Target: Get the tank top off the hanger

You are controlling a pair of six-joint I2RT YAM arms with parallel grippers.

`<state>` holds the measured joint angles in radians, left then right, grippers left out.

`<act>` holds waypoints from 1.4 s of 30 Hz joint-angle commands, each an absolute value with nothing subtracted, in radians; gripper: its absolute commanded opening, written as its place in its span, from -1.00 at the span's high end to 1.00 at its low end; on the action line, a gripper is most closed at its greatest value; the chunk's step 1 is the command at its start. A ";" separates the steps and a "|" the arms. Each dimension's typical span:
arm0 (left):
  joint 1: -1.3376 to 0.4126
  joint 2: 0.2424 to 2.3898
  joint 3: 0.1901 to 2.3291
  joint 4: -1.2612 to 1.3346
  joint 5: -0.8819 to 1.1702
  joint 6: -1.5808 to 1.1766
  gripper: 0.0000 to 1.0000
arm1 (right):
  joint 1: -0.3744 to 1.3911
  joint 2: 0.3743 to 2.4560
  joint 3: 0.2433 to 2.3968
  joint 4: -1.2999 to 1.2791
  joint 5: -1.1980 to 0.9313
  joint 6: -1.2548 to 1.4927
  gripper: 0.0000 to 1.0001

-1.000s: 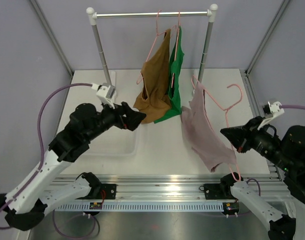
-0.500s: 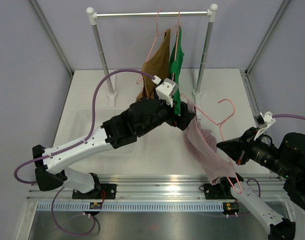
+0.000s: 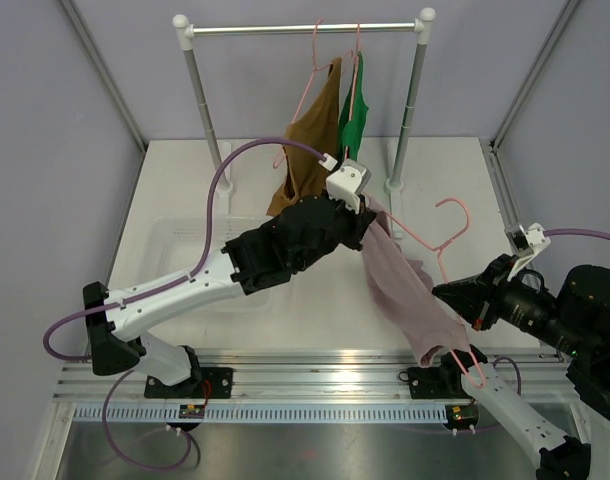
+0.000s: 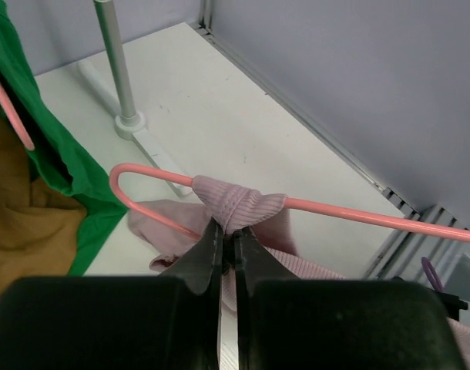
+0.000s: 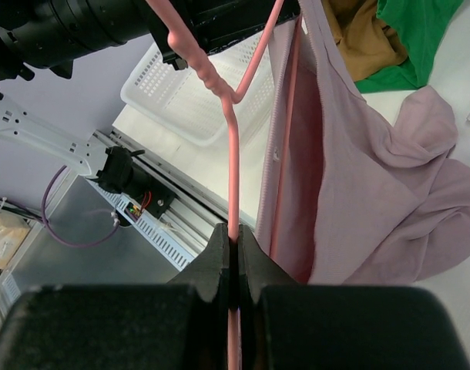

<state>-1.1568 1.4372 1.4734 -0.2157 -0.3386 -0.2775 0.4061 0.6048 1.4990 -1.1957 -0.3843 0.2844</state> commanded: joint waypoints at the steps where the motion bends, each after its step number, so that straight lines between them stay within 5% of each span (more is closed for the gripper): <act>1: -1.157 1.396 1.491 -0.173 -0.451 -0.267 1.00 | 0.413 0.603 1.516 -1.140 -0.367 0.265 1.00; 8: -1.048 1.289 1.395 -0.284 -0.638 -0.426 1.00 | 0.411 0.566 1.503 -1.200 -0.494 0.180 1.00; 16: -0.957 1.175 1.264 -0.279 -0.517 -0.468 1.00 | 0.413 0.482 1.473 -1.094 -0.577 0.173 1.00; 23: -0.965 1.066 1.031 -0.068 -0.071 -0.445 1.00 | 0.411 0.355 1.120 -0.368 -0.497 0.373 1.00; 31: -1.055 1.028 0.898 -0.028 0.077 -0.351 1.00 | 0.411 0.466 0.805 0.376 -0.277 0.459 1.00; 35: -1.057 1.029 0.868 -0.096 -0.063 -0.385 1.00 | 0.411 0.599 0.980 0.052 0.022 0.394 1.00; 42: -1.057 1.032 0.928 -0.288 -0.222 -0.431 0.94 | 0.413 0.894 1.423 -0.569 0.060 0.328 1.00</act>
<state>-1.0588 1.0527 0.8715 -0.2283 -0.1261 -0.4084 0.4061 0.8165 1.3045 -0.2951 -0.0338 0.3717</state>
